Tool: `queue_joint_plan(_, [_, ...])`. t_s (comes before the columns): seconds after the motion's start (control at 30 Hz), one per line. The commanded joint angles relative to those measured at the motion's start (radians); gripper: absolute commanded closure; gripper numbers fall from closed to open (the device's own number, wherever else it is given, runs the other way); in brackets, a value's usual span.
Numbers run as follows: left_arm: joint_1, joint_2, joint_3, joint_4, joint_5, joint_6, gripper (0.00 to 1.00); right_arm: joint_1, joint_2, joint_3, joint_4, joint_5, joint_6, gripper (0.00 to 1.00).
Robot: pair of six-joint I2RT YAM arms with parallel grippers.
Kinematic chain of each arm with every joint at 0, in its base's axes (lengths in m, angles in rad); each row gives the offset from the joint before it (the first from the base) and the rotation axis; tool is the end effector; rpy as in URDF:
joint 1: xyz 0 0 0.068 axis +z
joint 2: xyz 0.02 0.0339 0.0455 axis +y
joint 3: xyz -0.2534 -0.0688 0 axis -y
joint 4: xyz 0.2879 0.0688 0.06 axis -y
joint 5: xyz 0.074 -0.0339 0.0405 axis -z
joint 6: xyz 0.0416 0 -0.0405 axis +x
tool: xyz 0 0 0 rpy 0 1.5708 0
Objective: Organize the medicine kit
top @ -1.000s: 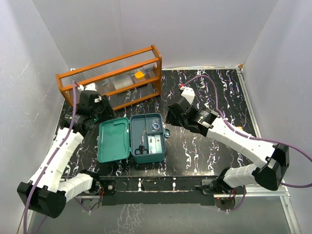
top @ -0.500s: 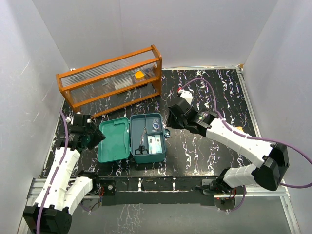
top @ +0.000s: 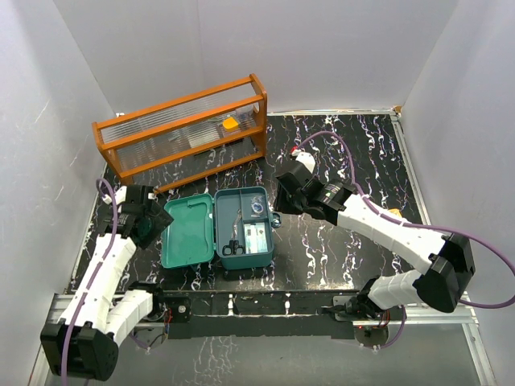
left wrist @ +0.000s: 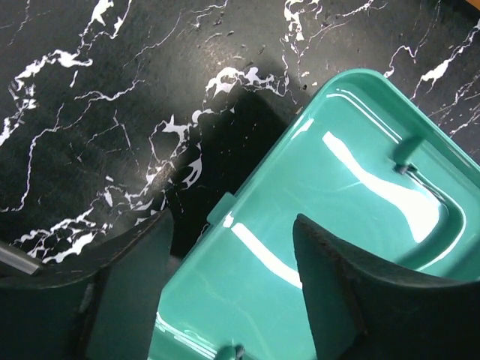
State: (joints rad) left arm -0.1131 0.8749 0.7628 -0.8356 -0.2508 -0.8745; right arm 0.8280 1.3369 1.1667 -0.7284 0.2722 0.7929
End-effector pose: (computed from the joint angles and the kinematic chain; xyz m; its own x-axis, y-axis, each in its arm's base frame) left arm 0.2168 -0.0142 0.2426 -0.4910 -0.6922 -0.5289 -0.6412 0.6981 -0.3185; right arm 0.2289 0.2327 0.2811 -0.7961 0.1475 -0.5869 -0.0414 0.9543 0.2960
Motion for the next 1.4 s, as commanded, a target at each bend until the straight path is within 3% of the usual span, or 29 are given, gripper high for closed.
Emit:
queue_joint_plan(0.0, [0.006,0.04,-0.039,0.081,-0.015,0.026,0.33,-0.008,0.005,-0.006,0.052,-0.007,0.014,0.75])
queue_joint_plan(0.3, [0.007,-0.011,-0.141,0.226,0.162,-0.003,0.23,-0.013,0.019,-0.011,0.059,-0.011,0.013,0.75])
queue_joint_plan(0.47, [0.007,-0.082,-0.163,0.25,0.183,-0.017,0.34,-0.017,0.025,-0.028,0.07,-0.018,0.019,0.75])
queue_joint_plan(0.67, [0.008,-0.164,-0.185,0.257,0.177,-0.029,0.37,-0.052,0.026,-0.076,0.104,-0.065,0.028,0.75])
queue_joint_plan(0.83, [0.007,-0.198,-0.186,0.249,0.196,-0.024,0.4,-0.095,-0.014,-0.14,0.217,-0.206,0.029,0.63])
queue_joint_plan(1.03, [0.007,-0.209,-0.161,0.216,0.246,-0.003,0.44,-0.137,-0.035,-0.186,0.31,-0.332,0.037,0.57])
queue_joint_plan(1.17, [0.007,-0.216,-0.139,0.179,0.284,0.025,0.44,-0.142,-0.071,-0.211,0.334,-0.305,0.053,0.5])
queue_joint_plan(1.37, [0.007,-0.225,-0.122,0.165,0.31,0.035,0.46,-0.143,-0.125,-0.215,0.316,-0.202,0.091,0.49])
